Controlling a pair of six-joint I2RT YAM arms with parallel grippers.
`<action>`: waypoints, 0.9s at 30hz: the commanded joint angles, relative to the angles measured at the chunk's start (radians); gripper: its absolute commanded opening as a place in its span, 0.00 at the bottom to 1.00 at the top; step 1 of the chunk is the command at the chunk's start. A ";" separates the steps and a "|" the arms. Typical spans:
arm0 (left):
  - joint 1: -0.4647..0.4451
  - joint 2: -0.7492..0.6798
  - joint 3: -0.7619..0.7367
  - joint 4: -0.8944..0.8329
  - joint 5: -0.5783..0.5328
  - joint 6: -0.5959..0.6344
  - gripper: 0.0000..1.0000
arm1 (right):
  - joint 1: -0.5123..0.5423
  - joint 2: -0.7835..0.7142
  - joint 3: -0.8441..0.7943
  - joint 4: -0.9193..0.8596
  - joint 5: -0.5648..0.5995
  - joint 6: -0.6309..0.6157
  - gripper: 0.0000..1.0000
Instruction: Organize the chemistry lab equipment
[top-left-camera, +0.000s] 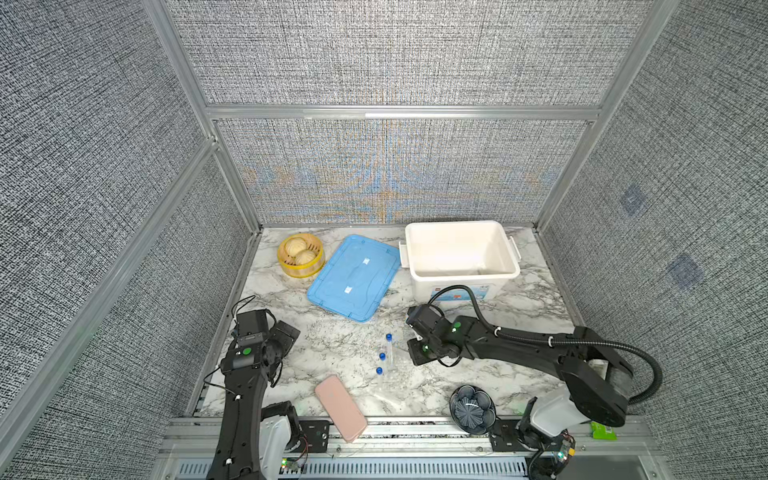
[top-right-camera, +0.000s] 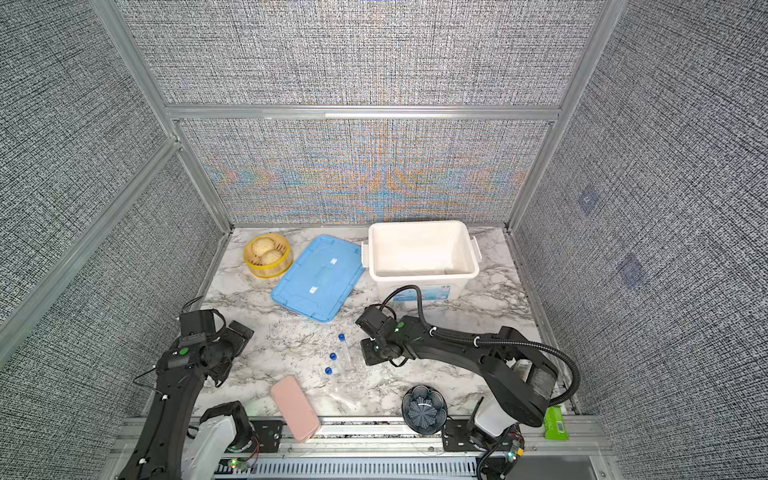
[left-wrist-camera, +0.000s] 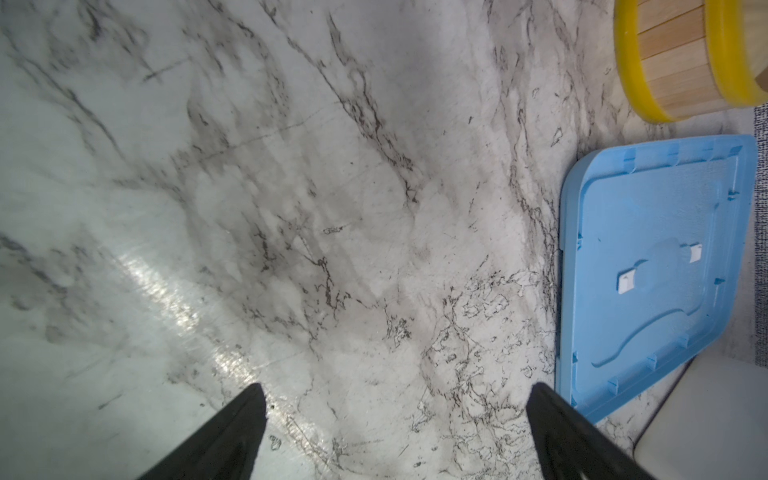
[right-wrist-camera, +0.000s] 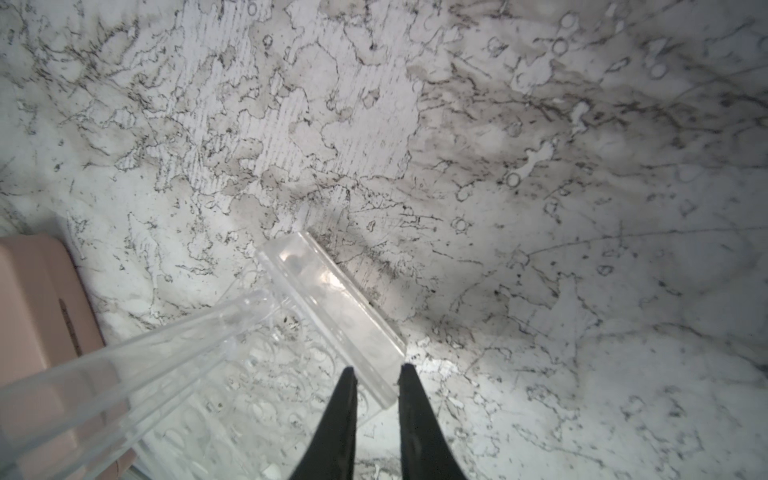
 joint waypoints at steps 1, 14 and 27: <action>0.002 0.003 -0.001 0.018 0.006 0.003 0.99 | -0.003 -0.010 0.017 -0.036 0.023 -0.064 0.20; 0.003 0.000 -0.007 0.019 0.013 0.001 0.99 | -0.107 0.085 0.141 -0.095 -0.326 -0.448 0.39; 0.004 -0.004 -0.004 0.012 0.011 0.002 0.99 | -0.145 0.206 0.218 -0.179 -0.397 -0.557 0.30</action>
